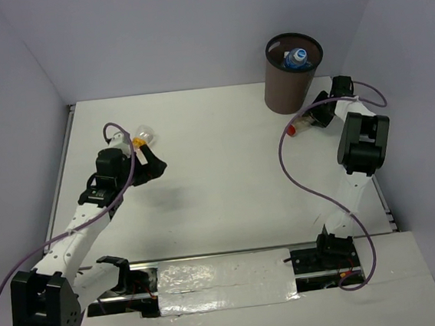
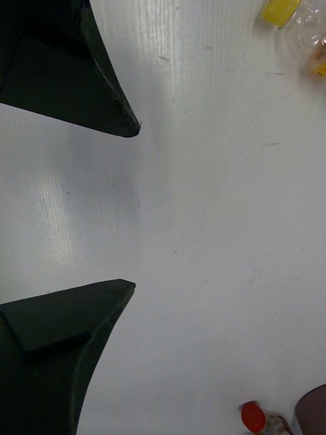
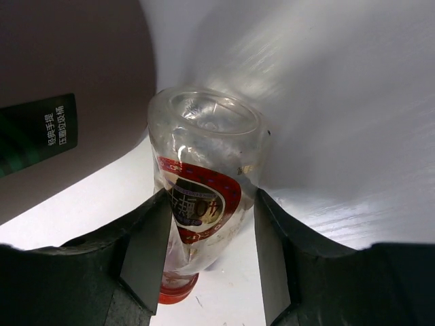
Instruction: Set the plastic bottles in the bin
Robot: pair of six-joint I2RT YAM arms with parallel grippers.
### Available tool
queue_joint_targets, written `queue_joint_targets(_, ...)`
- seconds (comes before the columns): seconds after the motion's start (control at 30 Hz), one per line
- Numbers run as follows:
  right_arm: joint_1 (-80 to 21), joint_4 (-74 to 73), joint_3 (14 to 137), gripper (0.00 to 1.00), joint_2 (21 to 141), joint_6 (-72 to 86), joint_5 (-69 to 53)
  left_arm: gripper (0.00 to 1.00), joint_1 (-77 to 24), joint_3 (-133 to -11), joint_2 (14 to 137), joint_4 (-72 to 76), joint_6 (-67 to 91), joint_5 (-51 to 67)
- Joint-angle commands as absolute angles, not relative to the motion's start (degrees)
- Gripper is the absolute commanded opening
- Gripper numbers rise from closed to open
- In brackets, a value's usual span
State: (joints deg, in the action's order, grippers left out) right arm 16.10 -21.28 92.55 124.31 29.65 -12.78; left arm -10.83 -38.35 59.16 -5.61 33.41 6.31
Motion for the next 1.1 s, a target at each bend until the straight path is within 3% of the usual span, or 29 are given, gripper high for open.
queue_joint_targets(0.0,16.87,-19.60,90.98,0.34,123.32,29.10,-13.36,0.99,-10.28,-39.99,59.33,-2.73,34.19,7.29)
queue_joint_targets(0.13,16.88,-17.67,86.67,0.23,117.35,24.88,-14.06,0.99,-10.20,-39.47,58.89,-2.64,34.01,7.21)
queue_joint_targets(0.37,16.88,-19.60,79.20,0.14,99.62,6.61,-22.84,0.99,-9.49,-38.06,57.57,-2.11,33.75,7.21)
queue_joint_targets(0.67,16.96,-13.81,75.93,0.12,80.00,-7.12,-18.11,0.99,-8.53,-37.27,56.95,-1.15,33.49,8.35)
queue_joint_targets(0.83,16.87,-9.77,83.12,0.12,78.92,-6.77,-15.39,0.99,-8.17,-37.18,56.60,-1.14,33.40,8.70)
queue_joint_targets(1.07,15.21,-2.91,97.01,0.12,89.27,-6.33,-9.33,0.99,-7.82,-36.74,55.37,-1.23,33.40,8.79)
